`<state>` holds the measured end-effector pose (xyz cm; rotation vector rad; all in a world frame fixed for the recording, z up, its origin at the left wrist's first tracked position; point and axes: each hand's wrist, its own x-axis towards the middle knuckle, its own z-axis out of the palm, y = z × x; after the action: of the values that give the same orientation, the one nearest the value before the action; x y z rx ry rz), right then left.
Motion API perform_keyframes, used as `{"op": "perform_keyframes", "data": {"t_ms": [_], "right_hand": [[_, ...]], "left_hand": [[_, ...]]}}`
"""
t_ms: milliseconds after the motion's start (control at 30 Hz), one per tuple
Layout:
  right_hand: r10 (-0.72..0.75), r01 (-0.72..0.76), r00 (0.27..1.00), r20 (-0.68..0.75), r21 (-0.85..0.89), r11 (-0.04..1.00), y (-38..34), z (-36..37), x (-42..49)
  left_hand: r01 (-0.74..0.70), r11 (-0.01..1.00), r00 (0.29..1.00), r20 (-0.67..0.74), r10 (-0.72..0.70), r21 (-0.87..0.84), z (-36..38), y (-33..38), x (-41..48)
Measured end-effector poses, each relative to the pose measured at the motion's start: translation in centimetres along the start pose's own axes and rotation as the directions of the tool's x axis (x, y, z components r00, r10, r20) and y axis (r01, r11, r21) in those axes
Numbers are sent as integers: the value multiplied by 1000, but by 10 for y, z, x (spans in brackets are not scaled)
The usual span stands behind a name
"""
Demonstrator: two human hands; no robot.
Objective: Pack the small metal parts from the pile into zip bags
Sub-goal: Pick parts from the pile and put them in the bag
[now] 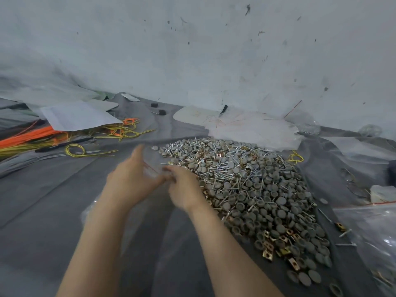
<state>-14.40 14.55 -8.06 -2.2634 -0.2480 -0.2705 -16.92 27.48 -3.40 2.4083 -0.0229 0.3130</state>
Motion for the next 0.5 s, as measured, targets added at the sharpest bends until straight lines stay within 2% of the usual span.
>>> {"op": "perform_keyframes", "data": {"t_ms": [100, 167, 200, 300, 400, 467, 500], "right_hand": [[-97, 143, 976, 194, -238, 961, -13, 33, 5], [-138, 215, 970, 201, -435, 875, -20, 44, 5], [-158, 221, 973, 171, -467, 856, -22, 44, 3], [-183, 210, 978, 104, -449, 869, -20, 32, -3], [-46, 103, 990, 136, -448, 888, -11, 6, -9], [28, 4, 997, 72, -412, 911, -1, -20, -13], [52, -44, 998, 16, -342, 939, 6, -35, -15]], "left_hand": [[31, 1000, 994, -102, -31, -3, -10, -11, 7], [32, 999, 992, -120, -34, -14, -9, -13, 9], [30, 999, 992, -122, -32, -19, -6, -13, 9], [25, 999, 993, -116, -28, -28, 6, -7, 9], [7, 999, 997, -72, -10, -37, 19, 4, 7], [0, 999, 999, -47, -2, -50, 31, 13, 5], [-7, 999, 999, -37, 6, -34, 37, 18, 4]]}}
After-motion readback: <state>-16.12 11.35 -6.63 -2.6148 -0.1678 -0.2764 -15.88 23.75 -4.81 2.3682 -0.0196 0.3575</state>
